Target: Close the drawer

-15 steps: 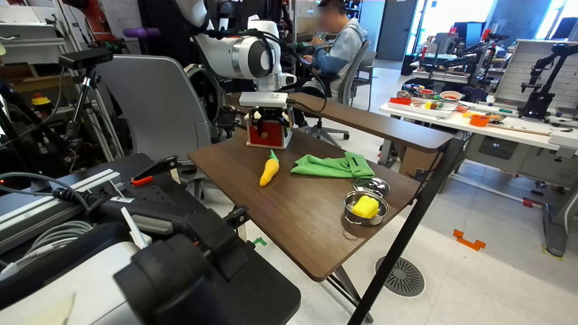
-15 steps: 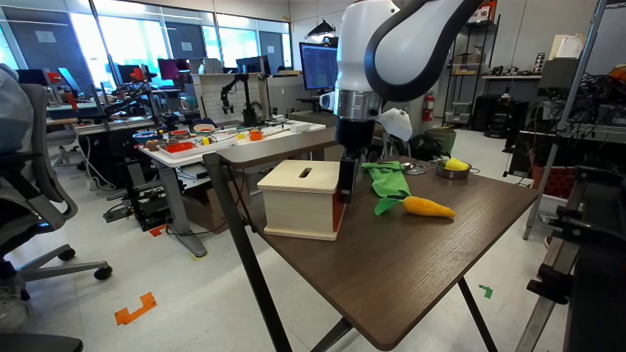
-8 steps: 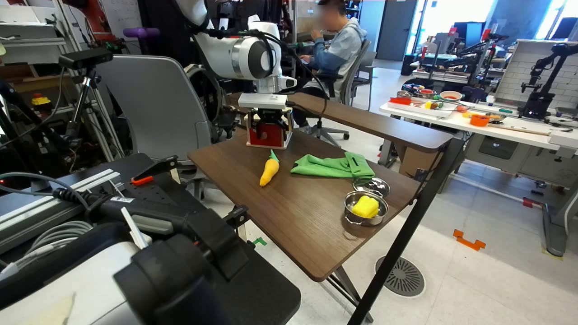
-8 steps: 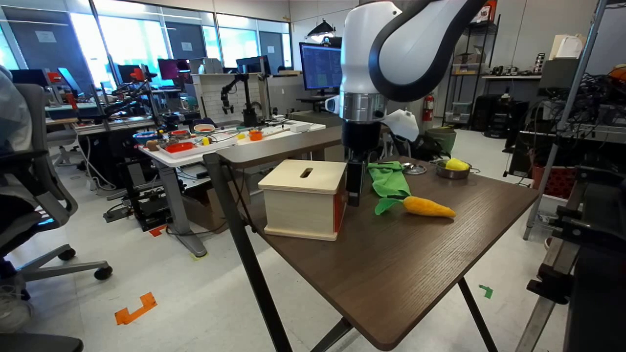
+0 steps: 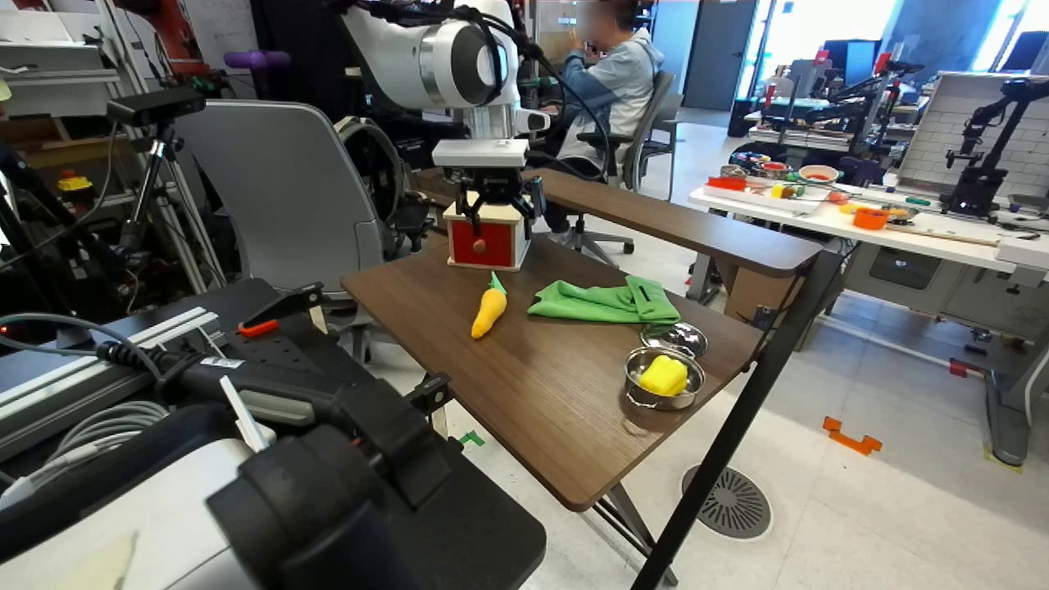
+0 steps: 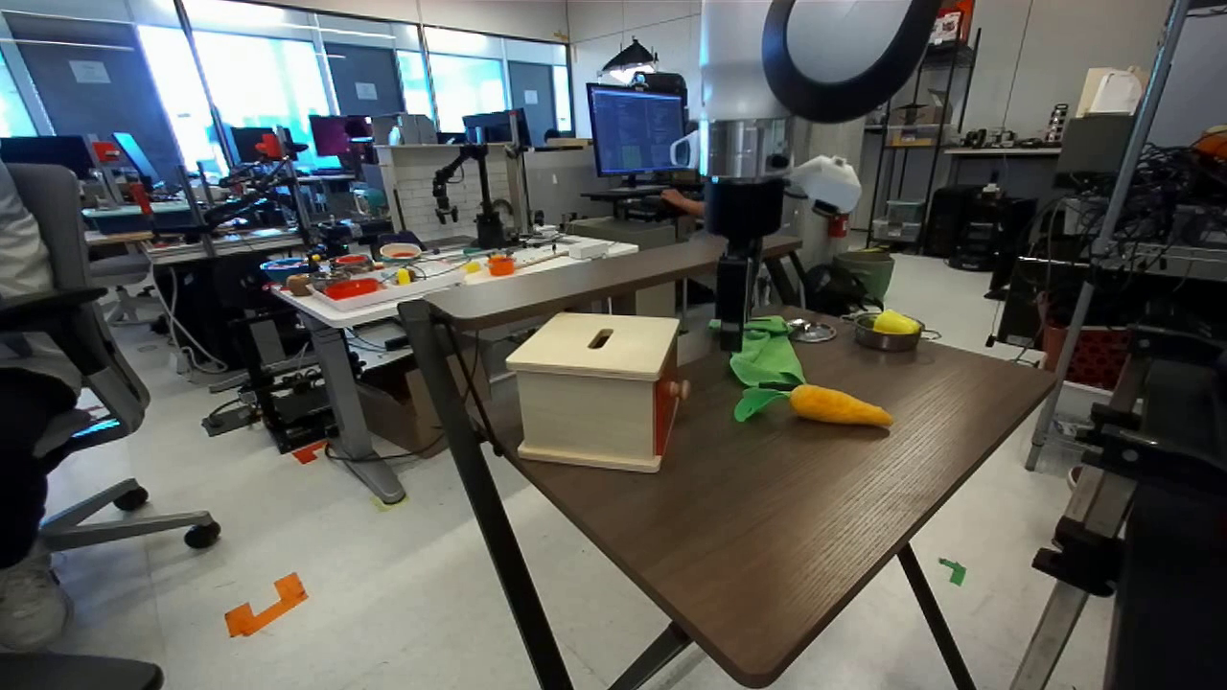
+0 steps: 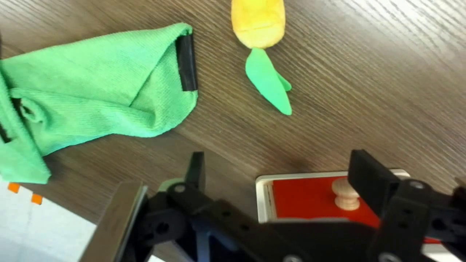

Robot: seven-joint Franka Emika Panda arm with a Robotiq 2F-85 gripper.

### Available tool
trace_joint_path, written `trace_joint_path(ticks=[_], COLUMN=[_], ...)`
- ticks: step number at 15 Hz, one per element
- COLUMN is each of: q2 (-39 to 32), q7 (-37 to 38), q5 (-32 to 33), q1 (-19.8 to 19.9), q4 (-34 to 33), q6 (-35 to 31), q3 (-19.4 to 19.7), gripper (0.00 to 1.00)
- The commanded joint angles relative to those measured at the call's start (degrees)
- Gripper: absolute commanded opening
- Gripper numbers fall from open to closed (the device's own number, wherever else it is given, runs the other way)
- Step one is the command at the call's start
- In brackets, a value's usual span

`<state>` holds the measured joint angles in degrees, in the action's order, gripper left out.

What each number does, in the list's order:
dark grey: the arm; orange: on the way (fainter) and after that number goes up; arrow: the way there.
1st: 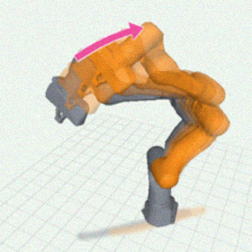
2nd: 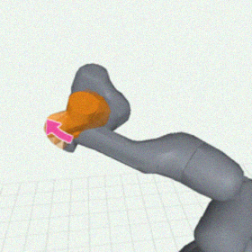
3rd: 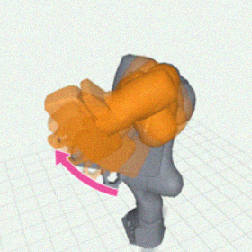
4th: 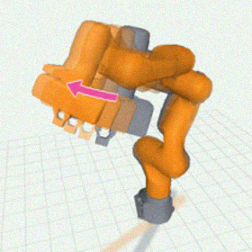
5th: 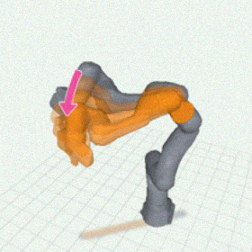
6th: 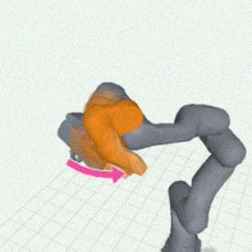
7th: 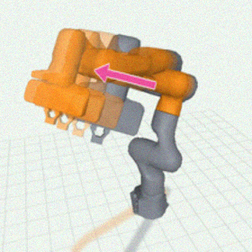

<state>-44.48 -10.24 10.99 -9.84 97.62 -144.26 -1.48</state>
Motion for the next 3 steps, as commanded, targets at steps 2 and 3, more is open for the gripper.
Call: trace_joint_path(ticks=[2,3], q2=[2.35,2.88], q7=[1.15,1.29], q5=[1.47,1.57], q1=[0.33,0.28], q4=[1.44,1.95], q6=[0.57,0.59], q3=[-0.21,-0.15], gripper=[1.0,1.0])
